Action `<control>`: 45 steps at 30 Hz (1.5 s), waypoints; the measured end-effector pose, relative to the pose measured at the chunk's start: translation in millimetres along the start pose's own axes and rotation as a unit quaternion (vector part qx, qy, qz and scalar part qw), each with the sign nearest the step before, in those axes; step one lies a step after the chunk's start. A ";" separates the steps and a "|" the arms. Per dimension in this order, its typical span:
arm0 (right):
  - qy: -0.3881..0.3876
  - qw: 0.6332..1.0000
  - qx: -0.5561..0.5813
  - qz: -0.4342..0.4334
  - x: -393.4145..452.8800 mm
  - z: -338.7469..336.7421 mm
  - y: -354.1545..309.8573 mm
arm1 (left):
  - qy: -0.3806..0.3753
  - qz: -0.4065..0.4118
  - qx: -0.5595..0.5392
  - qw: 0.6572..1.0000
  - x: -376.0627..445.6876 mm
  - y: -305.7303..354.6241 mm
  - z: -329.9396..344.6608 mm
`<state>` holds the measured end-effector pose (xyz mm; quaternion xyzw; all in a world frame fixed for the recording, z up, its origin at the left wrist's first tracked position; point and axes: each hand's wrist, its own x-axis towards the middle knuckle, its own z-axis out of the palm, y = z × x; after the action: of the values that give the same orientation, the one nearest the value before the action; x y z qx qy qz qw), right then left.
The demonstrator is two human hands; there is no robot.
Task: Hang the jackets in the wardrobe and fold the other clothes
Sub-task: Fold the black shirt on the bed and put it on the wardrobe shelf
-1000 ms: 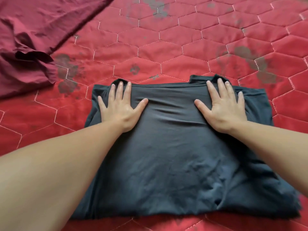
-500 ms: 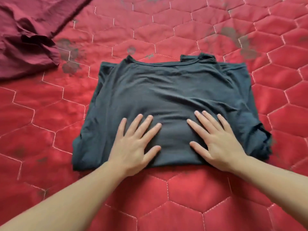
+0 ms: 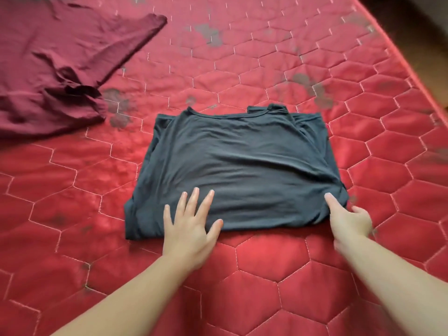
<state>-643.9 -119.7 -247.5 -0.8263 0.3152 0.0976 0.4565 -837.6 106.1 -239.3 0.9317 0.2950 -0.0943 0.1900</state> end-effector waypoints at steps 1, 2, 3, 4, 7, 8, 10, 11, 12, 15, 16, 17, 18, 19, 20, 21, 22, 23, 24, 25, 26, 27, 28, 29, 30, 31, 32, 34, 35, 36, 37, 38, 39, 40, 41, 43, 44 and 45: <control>-0.008 0.996 0.066 0.059 -0.1 3.4 -5.7 | -0.001 0.001 -0.040 0.999 -1.3 15.1 -0.2; -0.020 0.989 0.113 0.099 2.3 6.7 -10.4 | -0.004 0.004 -0.079 0.997 -2.9 28.7 0.4; -0.029 0.983 0.138 0.122 4.7 9.3 -14.6 | -0.006 0.010 -0.116 0.993 -4.2 40.2 1.4; -0.035 0.982 0.142 0.121 5.0 11.1 -19.6 | -0.007 0.019 -0.151 0.988 -4.9 49.5 1.7; -0.020 0.998 0.027 -0.058 -8.8 17.3 -44.7 | -0.009 0.018 -0.303 0.953 0.6 67.0 -5.8; -0.030 0.989 -0.027 -0.141 -20.2 21.8 -56.2 | -0.025 -0.007 -0.378 0.925 5.0 69.9 -12.7; -0.081 0.954 -0.084 -0.276 -50.7 36.7 -79.4 | -0.075 -0.080 -0.532 0.840 13.9 71.2 -29.6; -0.116 0.931 -0.086 -0.337 -69.3 47.2 -90.5 | -0.089 -0.115 -0.588 0.795 19.0 68.0 -39.0; -0.147 0.902 -0.088 -0.397 -88.8 59.2 -99.6 | -0.095 -0.151 -0.637 0.750 25.1 61.1 -48.8; -0.246 0.800 -0.111 -0.535 -150.9 95.6 -112.4 | -0.076 -0.219 -0.761 0.606 44.9 20.9 -73.2; -0.289 0.769 -0.130 -0.555 -169.5 107.8 -108.6 | -0.067 -0.221 -0.789 0.570 48.1 2.6 -79.4; -0.331 0.737 -0.167 -0.565 -185.2 119.4 -100.0 | -0.064 -0.216 -0.810 0.542 49.9 -15.8 -83.5; -0.362 0.704 -0.220 -0.571 -197.8 129.7 -88.0 | -0.070 -0.211 -0.819 0.528 50.5 -32.9 -84.1; -0.384 0.666 -0.277 -0.576 -207.3 138.1 -74.0 | -0.084 -0.214 -0.817 0.529 50.1 -47.7 -82.5; -0.402 0.630 -0.323 -0.580 -212.9 143.5 -59.2 | -0.095 -0.235 -0.797 0.548 49.4 -60.1 -77.9; -0.417 0.604 -0.348 -0.584 -215.4 146.5 -45.8 | -0.101 -0.269 -0.762 0.580 48.9 -71.0 -71.5; -0.425 0.587 -0.353 -0.592 -215.0 146.9 -35.1 | -0.097 -0.301 -0.723 0.614 48.7 -79.8 -64.9; -0.426 0.577 -0.348 -0.603 -211.9 145.6 -27.3 | -0.085 -0.318 -0.688 0.647 48.9 -86.1 -59.3; -0.419 0.572 -0.338 -0.618 -207.4 143.2 -22.2 | -0.069 -0.321 -0.658 0.678 49.6 -91.4 -54.1; -0.406 0.573 -0.325 -0.633 -201.6 140.5 -18.7 | -0.055 -0.318 -0.638 0.699 50.8 -95.7 -49.4; -0.390 0.578 -0.314 -0.645 -195.2 137.0 -16.5 | -0.043 -0.316 -0.631 0.707 51.5 -99.0 -45.8; -0.374 0.585 -0.307 -0.651 -188.5 134.0 -15.4 | -0.034 -0.313 -0.635 0.705 51.7 -102.9 -43.3; -0.363 0.590 -0.305 -0.653 -181.9 131.0 -14.6 | -0.027 -0.306 -0.646 0.699 51.6 -106.2 -41.3; -0.355 0.594 -0.306 -0.654 -175.3 128.8 -14.2 | -0.023 -0.296 -0.660 0.691 50.6 -109.1 -39.7; -0.348 0.595 -0.310 -0.655 -169.2 126.9 -13.8 | -0.021 -0.286 -0.672 0.683 48.7 -111.9 -37.8; -0.342 0.595 -0.313 -0.657 -164.5 125.9 -14.0 | -0.021 -0.280 -0.676 0.681 46.1 -115.3 -36.2; -0.335 0.593 -0.316 -0.660 -161.2 125.8 -14.3 | -0.018 -0.279 -0.671 0.687 43.0 -119.1 -34.7; -0.318 0.587 -0.325 -0.670 -157.4 127.8 -13.8 | -0.005 -0.286 -0.655 0.700 38.5 -126.5 -31.0; -0.309 0.582 -0.332 -0.675 -156.7 129.6 -12.6 | 0.000 -0.291 -0.654 0.699 37.5 -129.3 -29.6; -0.303 0.579 -0.343 -0.675 -156.1 131.2 -11.6 | 0.004 -0.293 -0.655 0.696 37.3 -130.6 -29.5; -0.297 0.575 -0.360 -0.672 -155.0 133.3 -11.1 | 0.008 -0.294 -0.651 0.700 37.9 -131.0 -29.7; -0.290 0.570 -0.382 -0.667 -152.9 135.3 -10.6 | 0.017 -0.296 -0.643 0.706 38.9 -130.6 -29.7; -0.284 0.566 -0.403 -0.661 -150.2 136.4 -9.5 | 0.034 -0.302 -0.631 0.714 39.6 -129.6 -29.3; -0.279 0.569 -0.416 -0.653 -147.2 136.4 -7.2 | 0.061 -0.304 -0.607 0.732 39.1 -128.8 -28.0; -0.276 0.585 -0.415 -0.640 -144.0 134.7 -3.9 | 0.095 -0.299 -0.565 0.763 37.9 -128.0 -26.7; -0.261 0.664 -0.374 -0.592 -137.8 126.5 5.2 | 0.173 -0.281 -0.445 0.833 32.1 -128.3 -24.9; -0.241 0.712 -0.351 -0.558 -135.2 121.3 9.9 | 0.201 -0.273 -0.393 0.855 28.2 -128.2 -25.3; -0.216 0.756 -0.334 -0.520 -133.0 115.7 14.3 | 0.210 -0.274 -0.364 0.865 23.5 -127.9 -24.9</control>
<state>-742.0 26.6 -263.1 -0.9198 -0.3225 0.1207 0.1879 -891.9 224.7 -261.6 0.6757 0.5847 0.1696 0.4157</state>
